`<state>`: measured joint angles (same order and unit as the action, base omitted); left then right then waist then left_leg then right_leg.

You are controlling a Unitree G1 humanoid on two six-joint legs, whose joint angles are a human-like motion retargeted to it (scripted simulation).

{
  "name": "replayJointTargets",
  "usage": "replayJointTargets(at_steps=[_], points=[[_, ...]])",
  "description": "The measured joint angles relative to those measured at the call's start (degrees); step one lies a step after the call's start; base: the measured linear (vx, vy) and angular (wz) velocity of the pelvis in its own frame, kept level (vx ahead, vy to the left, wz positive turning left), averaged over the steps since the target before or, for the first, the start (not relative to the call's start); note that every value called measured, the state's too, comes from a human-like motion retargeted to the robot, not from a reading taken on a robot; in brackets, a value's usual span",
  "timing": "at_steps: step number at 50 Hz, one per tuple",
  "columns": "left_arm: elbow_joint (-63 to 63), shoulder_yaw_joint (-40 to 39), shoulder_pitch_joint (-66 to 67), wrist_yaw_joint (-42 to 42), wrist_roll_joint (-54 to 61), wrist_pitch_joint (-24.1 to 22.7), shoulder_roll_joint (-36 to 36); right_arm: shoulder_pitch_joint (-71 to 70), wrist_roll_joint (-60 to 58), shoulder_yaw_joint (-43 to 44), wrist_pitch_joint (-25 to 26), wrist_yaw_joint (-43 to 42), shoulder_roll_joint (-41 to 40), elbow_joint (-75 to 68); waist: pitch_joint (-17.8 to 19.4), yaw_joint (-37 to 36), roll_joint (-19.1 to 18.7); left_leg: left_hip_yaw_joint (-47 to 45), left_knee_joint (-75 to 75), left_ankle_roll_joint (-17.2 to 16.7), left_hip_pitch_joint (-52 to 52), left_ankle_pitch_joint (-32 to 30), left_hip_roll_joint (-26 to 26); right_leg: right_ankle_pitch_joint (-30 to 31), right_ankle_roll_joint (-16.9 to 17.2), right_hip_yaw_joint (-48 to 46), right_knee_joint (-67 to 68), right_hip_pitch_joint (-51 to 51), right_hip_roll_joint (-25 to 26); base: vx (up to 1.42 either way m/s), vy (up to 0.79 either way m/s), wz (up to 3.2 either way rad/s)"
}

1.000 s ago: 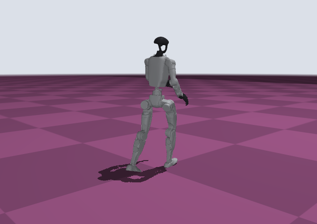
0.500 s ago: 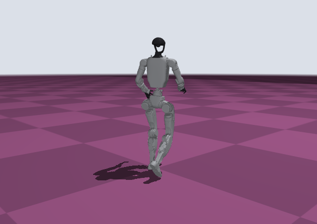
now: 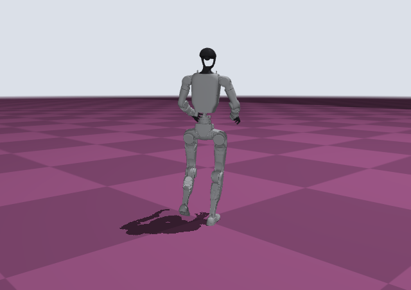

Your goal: Run

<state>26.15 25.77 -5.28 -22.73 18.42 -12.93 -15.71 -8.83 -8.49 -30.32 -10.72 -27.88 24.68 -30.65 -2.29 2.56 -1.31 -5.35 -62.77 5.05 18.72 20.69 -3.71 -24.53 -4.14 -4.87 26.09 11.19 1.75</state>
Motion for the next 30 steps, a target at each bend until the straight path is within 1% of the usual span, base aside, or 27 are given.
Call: replayJointTargets(at_steps=[2,3,5,7,8,10,12,13,15,16,17,18,20,22,23,27,28,30], points=[[0.6,-0.8,4.3,0.9,0.4,0.2,-0.1,-2.1,0.1,0.1,0.0,-0.3,0.3,0.5,-0.2,-3.0,1.0,-1.5,10.6,0.2,3.8,0.9,1.6,1.3,1.9,1.6,-4.3,-4.7,-0.4,0.0,0.01,-0.12],[1.1,-1.3,6.4,1.2,0.5,0.3,-0.2,-2.9,0.4,0.3,0.0,-0.3,0.4,0.9,-0.3,-4.3,1.3,-2.0,17.8,-0.2,5.0,0.3,2.5,2.1,2.9,2.3,-6.5,-7.0,-0.5,0.0,0.03,-0.26],[2.3,-2.2,10.2,1.7,1.0,0.4,-0.3,-4.2,0.8,0.6,-0.2,-0.1,0.7,1.7,-0.7,-6.6,1.5,-2.1,33.7,-1.7,6.3,-2.7,4.4,3.5,4.6,3.3,-10.4,-11.6,-0.7,0.0,0.03,-0.24],[3.7,-3.1,13.0,1.9,1.0,0.3,-0.5,-4.8,1.0,1.0,-0.2,0.3,0.9,2.5,-1.2,-8.3,1.5,-1.0,45.6,-2.6,6.1,-5.0,6.1,3.9,5.6,4.3,-11.9,-15.3,-0.9,0.0,0.0,0.0],[4.4,-3.5,14.1,2.0,0.7,0.4,-0.6,-4.9,1.0,1.2,-0.1,0.6,0.9,2.8,-1.6,-8.9,1.6,-0.6,47.8,-2.4,6.0,-5.4,6.8,3.8,6.1,4.8,-11.5,-16.7,-1.2,0.0,0.0,0.0],[6.1,-4.0,15.1,2.1,-0.4,0.6,-0.8,-4.4,0.8,1.5,-0.1,1.2,0.7,2.8,-2.5,-9.7,2.4,-0.1,46.0,-0.8,5.8,-5.8,8.4,3.8,7.2,5.6,-8.5,-18.7,-2.4,0.01,0.03,0.14],[7.9,-3.9,14.7,1.7,-2.2,1.1,-0.8,-3.0,0.4,1.7,-0.3,2.0,-0.2,1.9,-3.6,-9.5,3.6,0.3,40.6,1.6,5.2,-4.6,10.3,6.4,9.2,6.2,-1.8,-18.6,-4.1,0.03,0.05,0.46],[8.7,-3.8,14.2,1.3,-3.4,1.3,-0.8,-2.0,0.3,1.6,-0.4,2.5,-0.8,1.3,-4.1,-9.0,4.2,0.6,38.6,2.9,4.5,-3.3,11.4,9.2,10.4,6.4,3.3,-17.6,-4.9,0.02,0.05,0.58],[10.4,-3.7,11.5,0.1,-5.9,1.8,-0.6,-0.3,0.2,1.5,-0.5,3.4,-2.1,-0.4,-4.8,-7.5,4.7,1.4,36.5,5.1,2.4,-0.4,13.0,15.5,12.1,5.6,16.9,-12.4,-6.5,0.01,0.05,0.58],[10.8,-3.5,9.8,-0.8,-7.0,1.9,-0.5,0.7,0.1,1.3,-0.6,3.6,-2.6,-1.1,-4.7,-6.5,4.3,1.9,36.6,5.6,0.5,1.0,13.1,16.5,11.5,4.3,23.4,-9.0,-7.3,0.0,0.05,0.5],[11.2,-3.3,8.0,-1.6,-7.8,2.0,-0.4,1.6,0.0,1.2,-0.7,3.8,-2.9,-1.8,-4.6,-5.5,3.9,2.4,37.1,5.8,-1.5,2.2,13.0,16.6,10.6,3.0,29.2,-5.5,-8.2,0.0,0.05,0.46],[11.7,-3.1,5.8,-2.4,-8.2,2.1,-0.4,2.4,0.0,1.1,-0.9,3.9,-3.2,-2.4,-4.4,-4.4,3.2,2.9,38.3,5.6,-3.7,3.1,12.7,14.8,9.1,1.5,33.3,-1.7,-8.9,-0.01,0.04,0.48],[12.3,-2.8,1.5,-3.7,-8.6,2.2,-0.3,4.0,0.1,1.0,-1.5,4.1,-3.3,-3.2,-4.0,-2.0,1.6,3.8,41.8,4.5,-8.5,3.8,11.6,9.7,6.6,-1.3,36.2,5.4,-9.7,-0.02,0.03,0.55],[12.7,-2.8,-3.3,-4.1,-8.1,2.1,-0.2,5.1,1.1,1.5,-1.9,4.8,-2.9,-3.3,-3.5,0.7,0.1,4.6,46.6,2.9,-13.1,3.0,10.5,6.2,5.7,-3.6,30.5,11.0,-9.0,-0.02,0.0,0.73],[12.4,-2.7,-5.1,-4.1,-7.9,1.8,-0.1,5.9,1.5,1.8,-2.0,5.1,-2.7,-3.1,-3.3,2.0,-0.5,4.9,48.5,2.1,-15.3,2.5,10.0,5.6,5.7,-4.4,25.7,12.9,-8.3,-0.02,-0.02,0.83],[10.1,-1.5,-10.0,-3.5,-7.8,0.1,-0.3,9.5,3.2,3.5,-1.6,6.3,-2.3,-1.8,-2.9,6.5,-1.5,6.0,51.2,-0.9,-22.3,1.6,8.8,7.3,7.9,-3.9,0.7,16.0,-4.2,-0.01,-0.03,0.82],[9.4,-1.1,-10.4,-3.3,-8.0,-0.4,-0.3,10.3,3.3,3.9,-1.7,6.3,-2.2,-1.5,-3.1,7.1,-1.6,6.3,50.3,-1.5,-23.4,1.7,8.5,7.9,8.2,-3.2,-3.3,16.1,-3.3,0.0,-0.04,0.63],[8.0,-0.6,-10.9,-3.0,-8.3,-1.0,-0.2,11.3,3.5,4.2,-1.9,6.1,-1.9,-0.8,-3.4,7.7,-1.9,7.3,46.7,-2.5,-24.8,1.9,7.7,9.1,7.7,-2.1,-6.3,15.5,-1.6,0.0,-0.05,0.49]])
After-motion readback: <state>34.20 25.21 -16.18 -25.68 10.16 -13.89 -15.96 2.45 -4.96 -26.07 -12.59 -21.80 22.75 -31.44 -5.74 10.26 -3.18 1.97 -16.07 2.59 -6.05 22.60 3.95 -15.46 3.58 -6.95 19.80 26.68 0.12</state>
